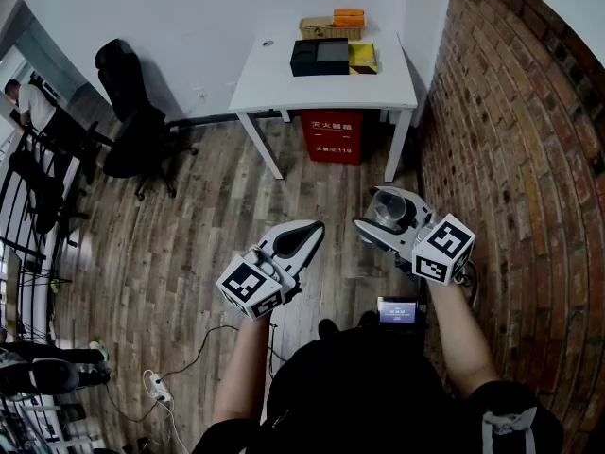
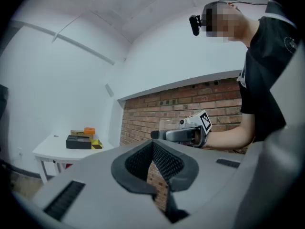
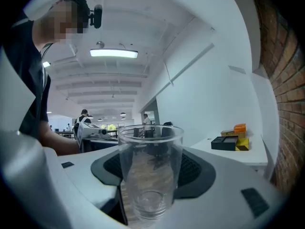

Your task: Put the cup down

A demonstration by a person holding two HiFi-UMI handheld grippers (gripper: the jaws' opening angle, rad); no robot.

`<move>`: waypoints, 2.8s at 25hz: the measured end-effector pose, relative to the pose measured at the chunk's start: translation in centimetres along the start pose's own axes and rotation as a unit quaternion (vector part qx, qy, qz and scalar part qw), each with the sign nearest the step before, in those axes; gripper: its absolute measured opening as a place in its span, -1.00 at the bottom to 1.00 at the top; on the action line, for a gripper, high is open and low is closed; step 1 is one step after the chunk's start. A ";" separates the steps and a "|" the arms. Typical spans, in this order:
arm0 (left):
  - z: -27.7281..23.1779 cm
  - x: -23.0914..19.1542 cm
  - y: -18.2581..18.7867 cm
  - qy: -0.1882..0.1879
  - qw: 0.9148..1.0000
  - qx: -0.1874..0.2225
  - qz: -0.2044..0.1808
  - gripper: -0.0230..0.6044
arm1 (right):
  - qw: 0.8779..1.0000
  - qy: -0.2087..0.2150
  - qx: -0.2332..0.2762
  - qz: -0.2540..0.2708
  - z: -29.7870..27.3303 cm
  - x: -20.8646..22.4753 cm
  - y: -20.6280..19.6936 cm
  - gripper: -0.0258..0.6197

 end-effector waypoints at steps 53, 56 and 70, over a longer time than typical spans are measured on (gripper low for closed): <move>-8.8 -9.3 -3.9 0.010 1.000 -0.005 0.017 -0.90 | 0.999 -0.023 -0.020 -0.041 -3.0 13.8 -3.1 -0.05; -10.2 -14.3 -3.7 -0.002 1.000 -0.006 0.021 -0.90 | 0.998 -0.037 -0.021 -0.039 -6.4 17.1 -2.5 -0.05; -13.1 -32.8 -0.5 -0.042 0.999 -0.008 0.024 -0.90 | 0.995 -0.086 -0.016 -0.038 -19.9 27.8 0.7 -0.04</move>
Point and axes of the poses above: the fingertips, and each gripper's own axes: z backward along the fingers, x to its right, y out of its top, the point moved 2 cm from there along z, backward along the fingers, and after that the axes turned 3 degrees about x, right-handed, at the moved point
